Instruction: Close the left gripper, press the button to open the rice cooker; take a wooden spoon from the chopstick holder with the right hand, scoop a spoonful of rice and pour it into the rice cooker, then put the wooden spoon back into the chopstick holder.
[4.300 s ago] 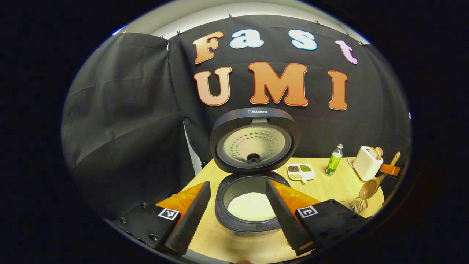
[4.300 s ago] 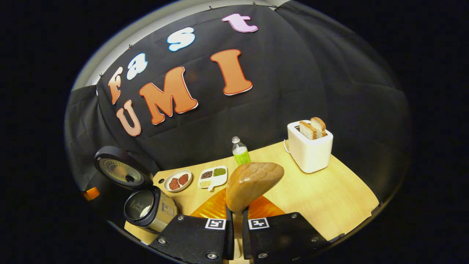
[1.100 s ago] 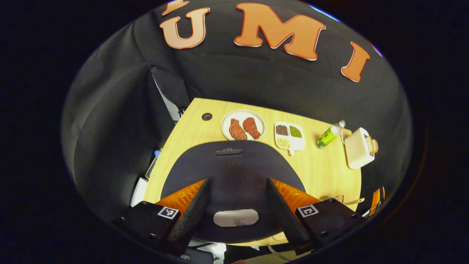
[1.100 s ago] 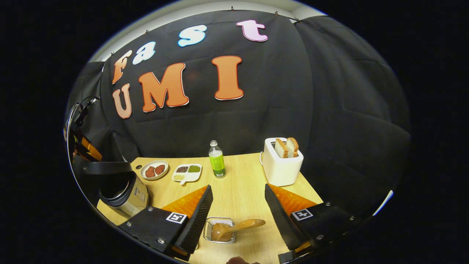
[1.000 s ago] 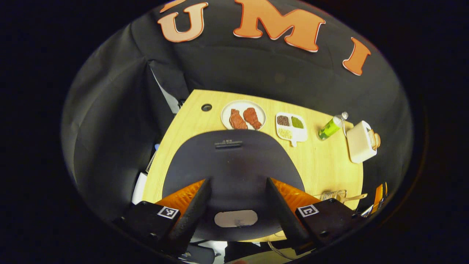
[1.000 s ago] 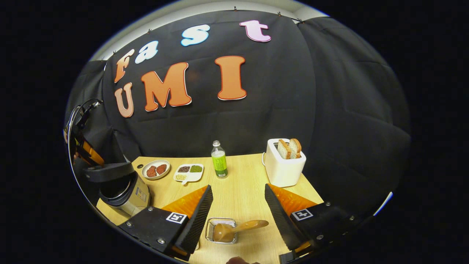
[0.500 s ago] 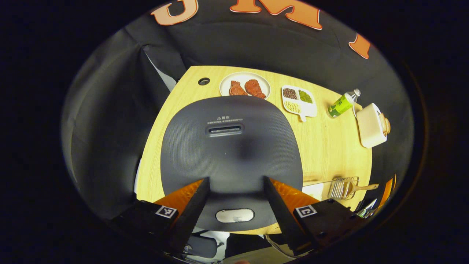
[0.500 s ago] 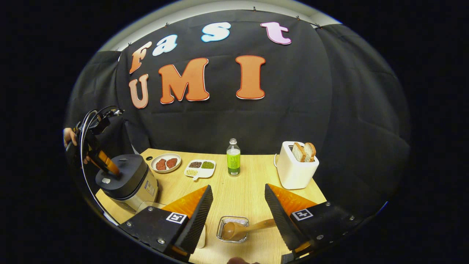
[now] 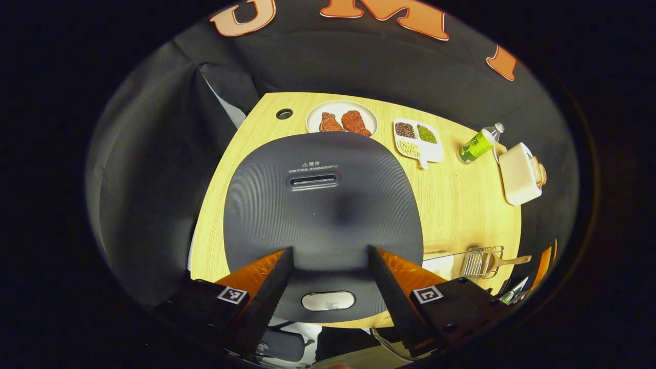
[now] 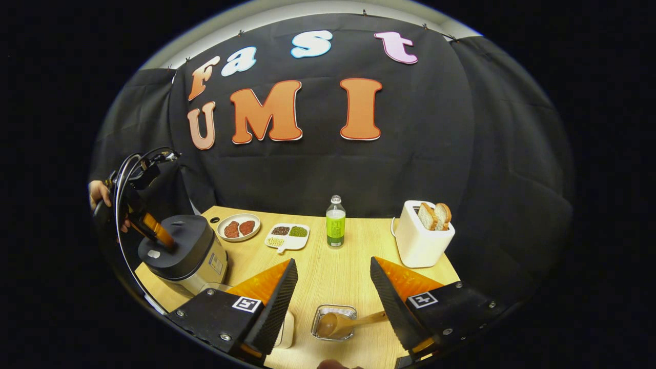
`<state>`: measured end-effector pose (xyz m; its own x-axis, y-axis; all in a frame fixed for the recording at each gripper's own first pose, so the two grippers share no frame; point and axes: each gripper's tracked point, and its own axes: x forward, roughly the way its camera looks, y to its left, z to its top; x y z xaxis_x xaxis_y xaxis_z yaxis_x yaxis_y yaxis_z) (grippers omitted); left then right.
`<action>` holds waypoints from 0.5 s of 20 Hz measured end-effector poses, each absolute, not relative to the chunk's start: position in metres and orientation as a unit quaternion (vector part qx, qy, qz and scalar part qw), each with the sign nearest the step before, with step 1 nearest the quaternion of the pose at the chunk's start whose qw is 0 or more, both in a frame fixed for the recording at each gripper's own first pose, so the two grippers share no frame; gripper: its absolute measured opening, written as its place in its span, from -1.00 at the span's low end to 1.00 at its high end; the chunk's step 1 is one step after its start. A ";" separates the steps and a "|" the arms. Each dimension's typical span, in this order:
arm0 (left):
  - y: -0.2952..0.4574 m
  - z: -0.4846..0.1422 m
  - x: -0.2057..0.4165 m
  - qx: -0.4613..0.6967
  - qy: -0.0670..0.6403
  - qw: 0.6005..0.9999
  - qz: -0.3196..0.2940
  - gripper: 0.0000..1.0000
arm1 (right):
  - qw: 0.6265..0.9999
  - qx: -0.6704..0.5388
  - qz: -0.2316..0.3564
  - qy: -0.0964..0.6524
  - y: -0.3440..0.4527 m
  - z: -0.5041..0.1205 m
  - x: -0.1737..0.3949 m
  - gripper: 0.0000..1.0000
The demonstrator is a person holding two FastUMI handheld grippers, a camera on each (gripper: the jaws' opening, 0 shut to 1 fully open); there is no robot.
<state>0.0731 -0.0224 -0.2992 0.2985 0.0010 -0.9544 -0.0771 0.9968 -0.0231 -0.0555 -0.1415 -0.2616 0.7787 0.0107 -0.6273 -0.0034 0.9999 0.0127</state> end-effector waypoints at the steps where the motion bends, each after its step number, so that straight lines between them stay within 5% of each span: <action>1: -0.022 -0.299 0.074 -0.030 0.582 0.813 0.023 0.99 | 0.945 0.004 0.004 0.328 -0.141 -0.258 -0.053 0.77; 10: -0.019 -0.238 0.103 -0.032 0.381 0.924 0.026 0.96 | 0.965 -0.010 0.001 0.261 -0.136 -0.208 -0.027 0.77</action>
<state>0.1033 -0.0188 -0.2381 0.7087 0.0234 -0.7051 -0.0721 0.9966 -0.0394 -0.0270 -0.1358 -0.2083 0.8642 -0.0033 -0.5031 -0.0073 0.9998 -0.0191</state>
